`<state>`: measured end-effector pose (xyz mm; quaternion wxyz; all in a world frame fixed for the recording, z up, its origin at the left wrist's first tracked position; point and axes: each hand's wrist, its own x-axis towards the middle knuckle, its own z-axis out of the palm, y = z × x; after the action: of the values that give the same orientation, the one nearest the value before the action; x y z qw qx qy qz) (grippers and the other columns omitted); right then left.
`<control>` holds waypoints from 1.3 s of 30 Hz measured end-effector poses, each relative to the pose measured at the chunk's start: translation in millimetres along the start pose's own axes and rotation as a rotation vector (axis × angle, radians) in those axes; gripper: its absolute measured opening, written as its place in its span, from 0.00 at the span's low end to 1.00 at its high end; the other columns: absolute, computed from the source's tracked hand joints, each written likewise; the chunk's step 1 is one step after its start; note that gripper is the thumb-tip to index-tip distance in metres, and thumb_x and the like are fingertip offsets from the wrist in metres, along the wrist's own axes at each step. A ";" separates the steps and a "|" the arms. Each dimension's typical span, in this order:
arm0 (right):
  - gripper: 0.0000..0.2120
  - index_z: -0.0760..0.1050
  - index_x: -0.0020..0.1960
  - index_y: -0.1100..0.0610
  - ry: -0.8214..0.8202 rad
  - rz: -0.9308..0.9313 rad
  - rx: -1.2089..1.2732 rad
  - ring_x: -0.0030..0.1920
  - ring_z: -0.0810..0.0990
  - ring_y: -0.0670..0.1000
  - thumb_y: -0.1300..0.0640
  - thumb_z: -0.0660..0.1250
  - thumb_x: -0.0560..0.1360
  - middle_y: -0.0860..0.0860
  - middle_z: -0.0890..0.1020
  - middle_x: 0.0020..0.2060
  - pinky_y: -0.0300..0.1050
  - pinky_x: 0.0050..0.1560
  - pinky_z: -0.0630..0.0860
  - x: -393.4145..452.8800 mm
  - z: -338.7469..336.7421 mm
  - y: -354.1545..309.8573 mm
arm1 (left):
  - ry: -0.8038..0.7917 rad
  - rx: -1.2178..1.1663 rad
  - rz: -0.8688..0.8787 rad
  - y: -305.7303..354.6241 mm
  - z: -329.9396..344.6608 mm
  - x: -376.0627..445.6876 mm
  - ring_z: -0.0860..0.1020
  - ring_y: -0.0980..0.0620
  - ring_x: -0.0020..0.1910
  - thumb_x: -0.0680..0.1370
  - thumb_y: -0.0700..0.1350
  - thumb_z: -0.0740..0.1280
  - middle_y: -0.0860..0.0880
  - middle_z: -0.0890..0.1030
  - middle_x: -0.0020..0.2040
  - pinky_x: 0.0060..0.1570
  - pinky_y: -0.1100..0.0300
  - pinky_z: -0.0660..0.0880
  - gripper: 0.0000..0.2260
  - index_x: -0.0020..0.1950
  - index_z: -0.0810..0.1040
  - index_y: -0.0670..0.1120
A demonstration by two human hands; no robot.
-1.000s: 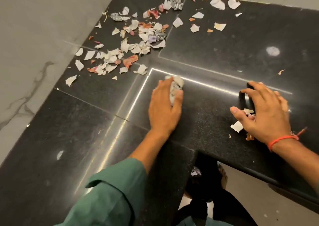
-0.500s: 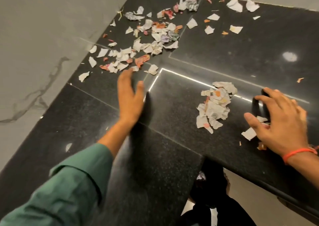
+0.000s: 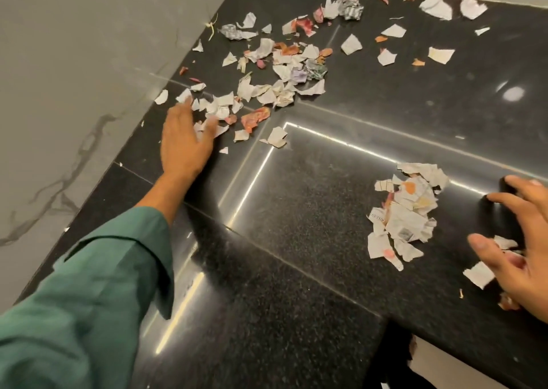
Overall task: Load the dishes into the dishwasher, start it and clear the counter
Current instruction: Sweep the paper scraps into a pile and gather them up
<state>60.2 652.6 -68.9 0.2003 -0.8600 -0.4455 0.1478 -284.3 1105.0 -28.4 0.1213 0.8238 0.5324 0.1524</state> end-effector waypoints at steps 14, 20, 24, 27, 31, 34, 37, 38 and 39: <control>0.39 0.69 0.72 0.50 0.005 0.025 -0.111 0.78 0.60 0.56 0.26 0.51 0.72 0.49 0.63 0.77 0.71 0.71 0.60 -5.5 -28.1 -43.2 | -0.082 -0.303 0.417 124.5 34.8 -69.6 0.59 0.50 0.80 0.84 0.56 0.59 0.45 0.62 0.81 0.78 0.47 0.60 0.24 0.78 0.68 0.50; 0.37 0.71 0.71 0.52 0.035 0.018 -0.110 0.78 0.59 0.55 0.29 0.54 0.72 0.49 0.64 0.77 0.67 0.74 0.56 -9.0 -33.0 -51.4 | 0.097 -0.137 0.056 61.5 19.3 -10.0 0.62 0.46 0.78 0.85 0.56 0.56 0.43 0.66 0.79 0.77 0.43 0.61 0.23 0.76 0.70 0.46; 0.37 0.71 0.71 0.52 0.036 0.013 -0.140 0.78 0.60 0.54 0.29 0.53 0.73 0.49 0.64 0.77 0.63 0.74 0.55 -10.1 -34.5 -52.8 | -0.061 -0.008 0.427 108.0 32.8 -42.4 0.63 0.43 0.78 0.84 0.57 0.60 0.42 0.64 0.79 0.76 0.47 0.62 0.24 0.77 0.69 0.46; 0.37 0.71 0.71 0.50 0.027 0.009 -0.137 0.79 0.59 0.53 0.27 0.52 0.73 0.49 0.64 0.77 0.64 0.75 0.56 -10.6 -34.9 -51.1 | -0.239 -0.031 0.561 150.9 46.5 -75.9 0.62 0.44 0.79 0.84 0.59 0.57 0.43 0.61 0.81 0.74 0.44 0.67 0.26 0.79 0.67 0.48; 0.36 0.70 0.71 0.49 0.032 0.001 -0.136 0.79 0.58 0.52 0.27 0.51 0.74 0.47 0.63 0.77 0.63 0.76 0.55 -12.1 -35.6 -50.7 | -0.341 -0.201 0.556 201.3 59.7 -112.4 0.61 0.51 0.80 0.85 0.61 0.52 0.53 0.55 0.83 0.71 0.44 0.71 0.26 0.81 0.62 0.53; 0.35 0.70 0.71 0.48 0.037 0.006 -0.139 0.79 0.57 0.51 0.27 0.52 0.74 0.46 0.63 0.78 0.61 0.77 0.54 -11.9 -34.9 -50.8 | -0.421 -0.339 0.644 232.3 65.0 -138.8 0.64 0.53 0.78 0.85 0.59 0.54 0.54 0.57 0.83 0.69 0.48 0.73 0.25 0.81 0.62 0.54; 0.36 0.70 0.72 0.48 0.036 0.011 -0.144 0.80 0.56 0.50 0.27 0.52 0.73 0.46 0.62 0.78 0.61 0.77 0.54 -12.4 -34.4 -49.4 | -0.407 -0.426 0.707 242.9 72.1 -138.6 0.64 0.52 0.78 0.85 0.55 0.58 0.51 0.61 0.81 0.71 0.47 0.71 0.23 0.80 0.66 0.50; 0.36 0.70 0.72 0.48 0.037 0.013 -0.141 0.80 0.56 0.50 0.27 0.52 0.73 0.46 0.62 0.78 0.61 0.77 0.54 -12.6 -34.5 -48.7 | -0.353 -0.453 0.667 242.9 75.4 -129.1 0.64 0.51 0.78 0.85 0.55 0.58 0.50 0.63 0.80 0.71 0.45 0.71 0.22 0.79 0.67 0.50; 0.36 0.70 0.72 0.47 0.038 0.013 -0.140 0.80 0.56 0.50 0.27 0.53 0.73 0.47 0.62 0.78 0.61 0.77 0.53 -12.7 -34.2 -48.8 | -0.282 -0.461 0.597 240.7 79.4 -116.0 0.65 0.50 0.78 0.86 0.55 0.57 0.49 0.64 0.79 0.70 0.43 0.71 0.22 0.78 0.68 0.49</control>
<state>33.4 660.4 -14.7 0.1470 -0.8774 -0.4454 0.1012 -96.7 898.8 -28.8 0.3252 0.9063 0.1995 0.1818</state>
